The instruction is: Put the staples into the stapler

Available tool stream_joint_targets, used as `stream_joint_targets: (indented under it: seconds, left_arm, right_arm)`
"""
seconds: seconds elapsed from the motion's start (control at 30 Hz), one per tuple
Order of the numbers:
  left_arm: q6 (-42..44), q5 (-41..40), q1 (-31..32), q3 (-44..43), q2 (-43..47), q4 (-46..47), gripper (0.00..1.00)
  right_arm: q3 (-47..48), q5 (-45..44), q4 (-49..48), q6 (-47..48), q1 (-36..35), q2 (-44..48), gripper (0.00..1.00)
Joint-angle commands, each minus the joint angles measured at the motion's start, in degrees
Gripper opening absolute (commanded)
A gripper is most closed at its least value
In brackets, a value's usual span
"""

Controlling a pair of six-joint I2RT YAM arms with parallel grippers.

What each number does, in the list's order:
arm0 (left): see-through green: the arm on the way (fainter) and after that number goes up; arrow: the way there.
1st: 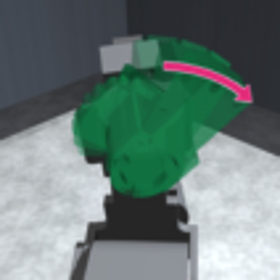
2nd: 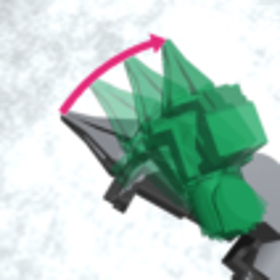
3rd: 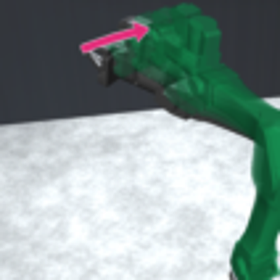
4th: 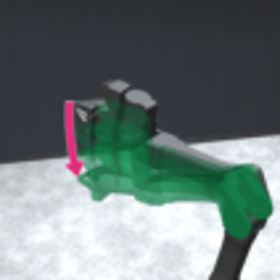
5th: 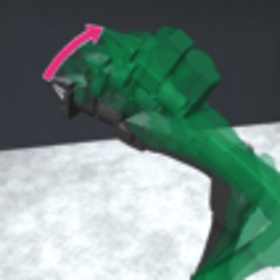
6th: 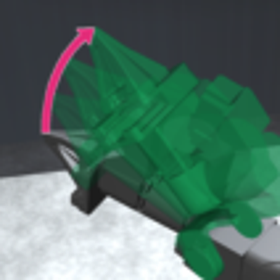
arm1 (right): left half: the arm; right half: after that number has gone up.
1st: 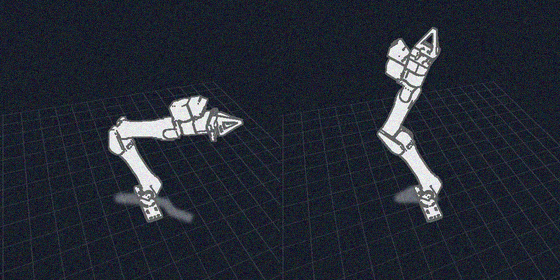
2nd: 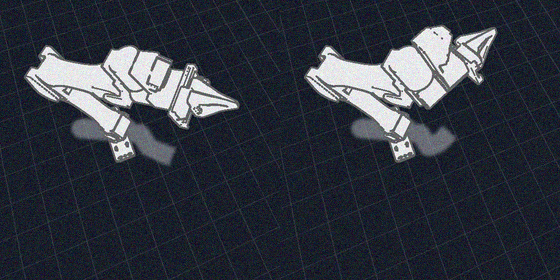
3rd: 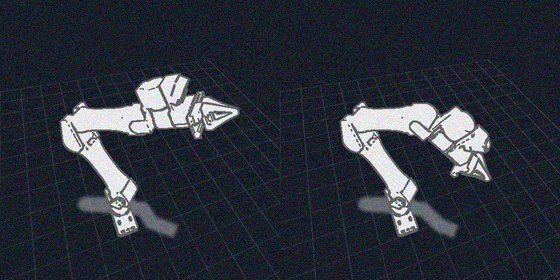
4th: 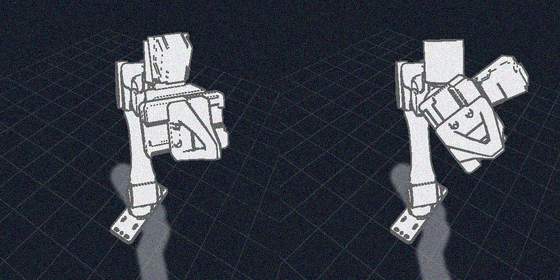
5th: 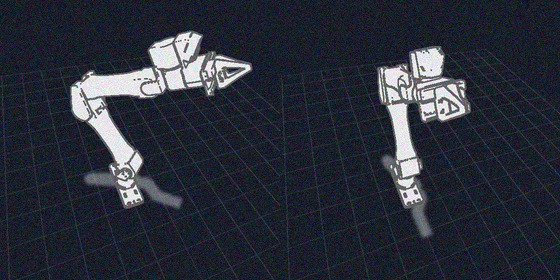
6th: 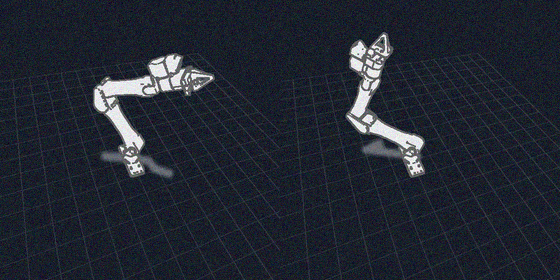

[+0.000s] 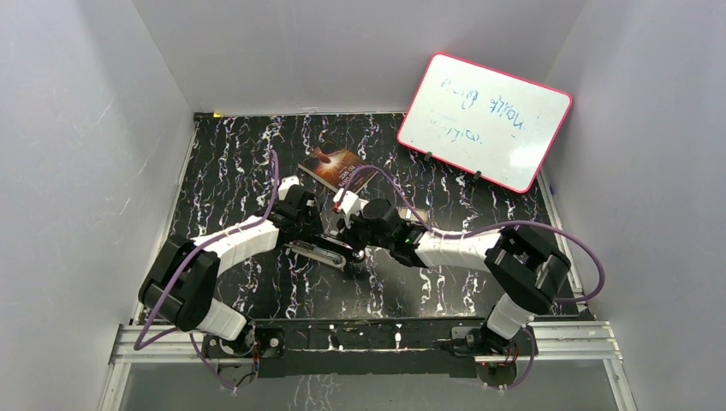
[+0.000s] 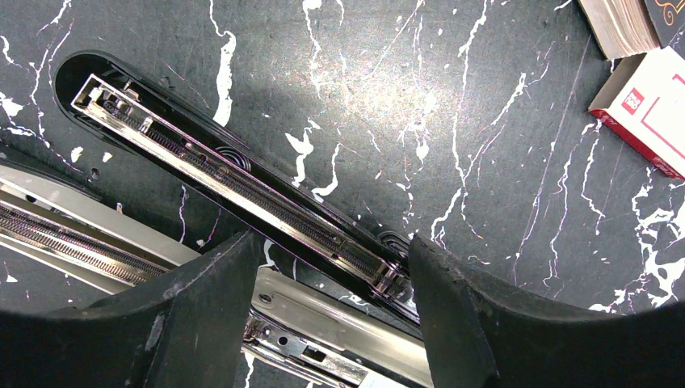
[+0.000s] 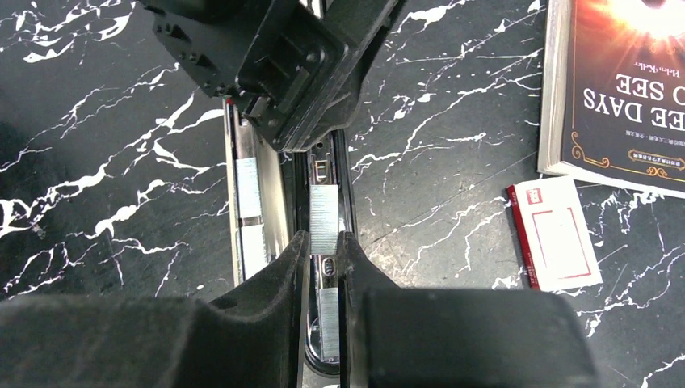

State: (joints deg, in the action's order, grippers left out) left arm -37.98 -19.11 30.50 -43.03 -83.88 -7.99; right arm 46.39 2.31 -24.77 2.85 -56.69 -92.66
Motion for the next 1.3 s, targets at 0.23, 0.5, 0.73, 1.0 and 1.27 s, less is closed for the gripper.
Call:
stream_joint_targets:
  seconds: [0.23, 0.5, 0.73, 1.0, 1.27]
  left_arm:
    - [0.59, -1.1, 0.26, -0.71, 0.84, -3.21, 0.66]
    - [0.68, -1.15, 0.24, -0.58, 0.9, -2.92, 0.66]
    - [0.81, -1.27, 0.18, -0.57, 1.08, -2.95, 0.67]
    - [0.95, -1.37, 0.26, -0.41, 1.17, -3.0, 0.67]
    - [1.0, -1.36, 0.24, -0.5, 1.26, -3.15, 0.67]
  right_arm:
    - [8.52, 1.51, 7.66, -0.54, 1.86, -5.16, 0.0]
    - [10.04, 2.59, 9.15, -0.96, 1.95, -6.55, 0.0]
    - [10.22, 3.69, 9.31, -1.18, 1.95, -6.53, 0.0]
    - [10.1, 4.68, 9.52, -1.87, 1.99, -6.69, 0.0]
    - [10.97, 4.04, 11.21, -2.23, 2.01, -8.51, 0.0]
